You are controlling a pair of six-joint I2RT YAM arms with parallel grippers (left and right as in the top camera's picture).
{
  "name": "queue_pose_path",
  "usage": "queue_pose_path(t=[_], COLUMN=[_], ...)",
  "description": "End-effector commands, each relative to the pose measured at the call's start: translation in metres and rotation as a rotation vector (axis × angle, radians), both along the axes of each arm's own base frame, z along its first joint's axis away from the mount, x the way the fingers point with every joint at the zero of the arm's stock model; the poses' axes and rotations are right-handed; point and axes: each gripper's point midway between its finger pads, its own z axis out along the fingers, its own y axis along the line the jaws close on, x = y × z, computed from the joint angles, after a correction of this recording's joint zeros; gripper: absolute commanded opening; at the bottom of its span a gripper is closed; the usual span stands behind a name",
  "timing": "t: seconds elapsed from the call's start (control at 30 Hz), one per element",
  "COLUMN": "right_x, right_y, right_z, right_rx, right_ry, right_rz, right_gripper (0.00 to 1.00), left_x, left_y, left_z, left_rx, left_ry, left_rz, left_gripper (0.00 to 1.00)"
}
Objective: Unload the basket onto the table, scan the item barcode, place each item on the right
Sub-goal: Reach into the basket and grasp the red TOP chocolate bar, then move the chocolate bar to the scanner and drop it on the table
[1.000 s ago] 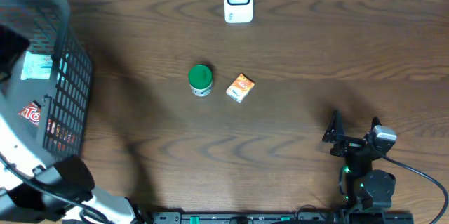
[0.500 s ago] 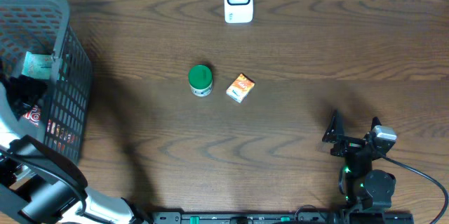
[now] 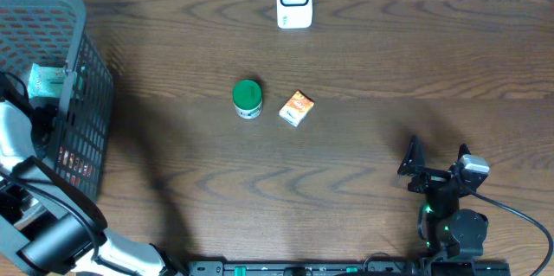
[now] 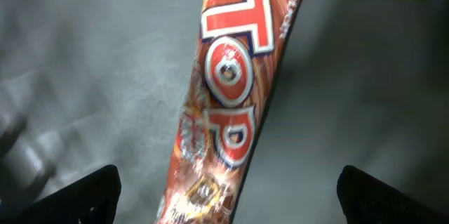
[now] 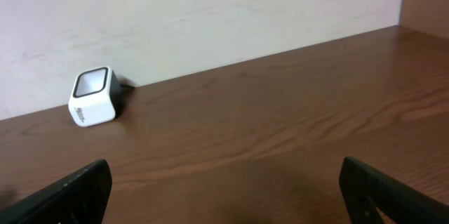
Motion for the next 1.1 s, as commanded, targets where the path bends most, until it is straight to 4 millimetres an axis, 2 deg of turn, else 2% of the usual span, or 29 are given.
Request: queue_pose_path(t=[0.0,0.27,0.33,0.37,0.43,0.47,0.6,0.67,0.73,0.8,0.9,1.0,1.07], right_x=[0.0,0.0,0.0,0.0,0.0,0.0,0.0,0.0,0.0,0.0,0.0,0.0,0.0], right_y=[0.003,0.003,0.003,0.003,0.003,0.003,0.003,0.003,0.003,0.003,0.003,0.003,0.003], right_z=[-0.001,-0.001,-0.001,-0.001,-0.001,-0.001,-0.001,-0.001,-0.001,-0.001,-0.001,-0.001,-0.001], right_rx=[0.001,0.001,0.001,0.001,0.001,0.001,0.001,0.001,0.001,0.001,0.001,0.001,0.001], right_ry=[0.0,0.0,0.0,0.0,0.0,0.0,0.0,0.0,0.0,0.0,0.0,0.0,0.0], right_rz=[0.012,0.012,0.012,0.012,0.012,0.012,0.012,0.012,0.012,0.012,0.012,0.012,0.012], right_gripper=[0.99,0.99,0.99,0.99,0.99,0.99,0.99,0.99,0.99,0.99,0.99,0.99,0.99], left_x=[-0.003,-0.011,-0.014,-0.016,-0.021,-0.023,-0.029,-0.028,-0.024,-0.017,-0.004,0.013,0.025], left_y=[0.0,-0.003,-0.005,-0.005,-0.005,-0.005,0.001,0.008,0.018,0.028,0.036,0.026,0.008], left_z=[-0.021,-0.061,-0.068,-0.069,-0.071,-0.07,-0.059,-0.041,-0.015,0.019,0.086,0.151,0.193], left_rx=[-0.019,-0.078,-0.095,-0.101,-0.104,-0.105,-0.091,-0.075,-0.043,0.002,0.091,0.13,0.124], left_ry=[0.054,0.146,0.165,0.173,0.193,0.201,0.209,0.187,0.15,0.094,-0.032,-0.231,-0.391], left_rz=[-0.021,-0.022,-0.02,-0.019,-0.014,-0.011,0.007,0.021,0.034,0.044,0.044,0.011,-0.041], left_gripper=[0.98,0.98,0.79,0.62,0.14,0.08,0.08,0.07,0.08,0.07,0.07,0.07,0.07])
